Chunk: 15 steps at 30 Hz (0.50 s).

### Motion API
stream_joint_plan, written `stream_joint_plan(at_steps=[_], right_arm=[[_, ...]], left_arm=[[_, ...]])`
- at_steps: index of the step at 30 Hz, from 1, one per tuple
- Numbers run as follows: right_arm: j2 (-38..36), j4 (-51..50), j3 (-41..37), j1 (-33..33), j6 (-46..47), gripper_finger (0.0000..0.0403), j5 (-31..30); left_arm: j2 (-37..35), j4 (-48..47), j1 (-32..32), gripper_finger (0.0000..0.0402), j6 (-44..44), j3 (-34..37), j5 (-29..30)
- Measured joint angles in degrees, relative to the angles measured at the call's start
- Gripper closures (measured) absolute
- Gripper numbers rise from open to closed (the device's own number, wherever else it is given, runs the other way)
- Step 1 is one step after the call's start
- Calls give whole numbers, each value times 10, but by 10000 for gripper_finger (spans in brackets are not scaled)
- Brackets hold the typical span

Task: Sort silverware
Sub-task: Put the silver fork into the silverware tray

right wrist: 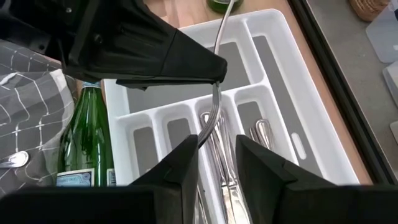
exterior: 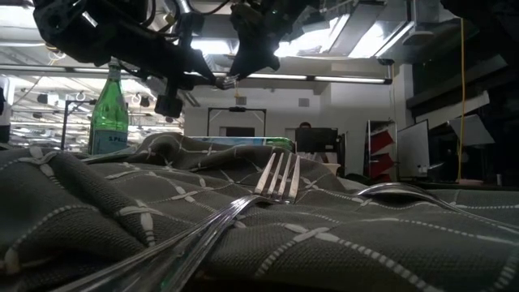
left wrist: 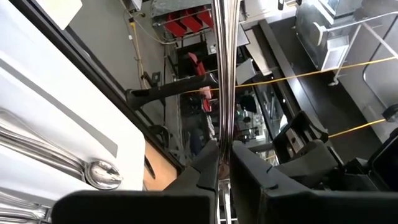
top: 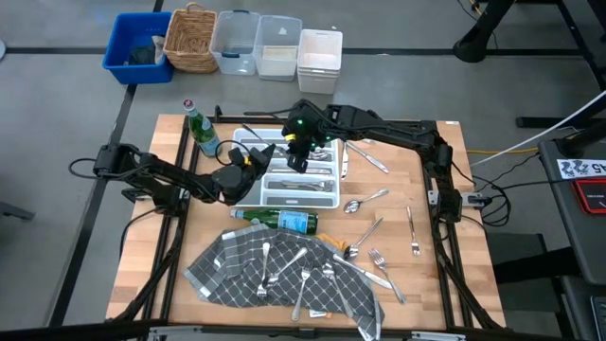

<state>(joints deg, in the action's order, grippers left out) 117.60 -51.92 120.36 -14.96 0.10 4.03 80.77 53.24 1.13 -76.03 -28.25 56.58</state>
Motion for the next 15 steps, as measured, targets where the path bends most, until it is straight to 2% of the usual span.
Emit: stream_joint_plan(at_steps=[8, 15], right_arm=[[0, 26, 0, 0, 1, 292, -12], [0, 26, 0, -1, 1, 292, -22]], left_arm=[[0, 12, 0, 386, 13, 0, -17], [0, 59, 0, 386, 93, -7, -24]])
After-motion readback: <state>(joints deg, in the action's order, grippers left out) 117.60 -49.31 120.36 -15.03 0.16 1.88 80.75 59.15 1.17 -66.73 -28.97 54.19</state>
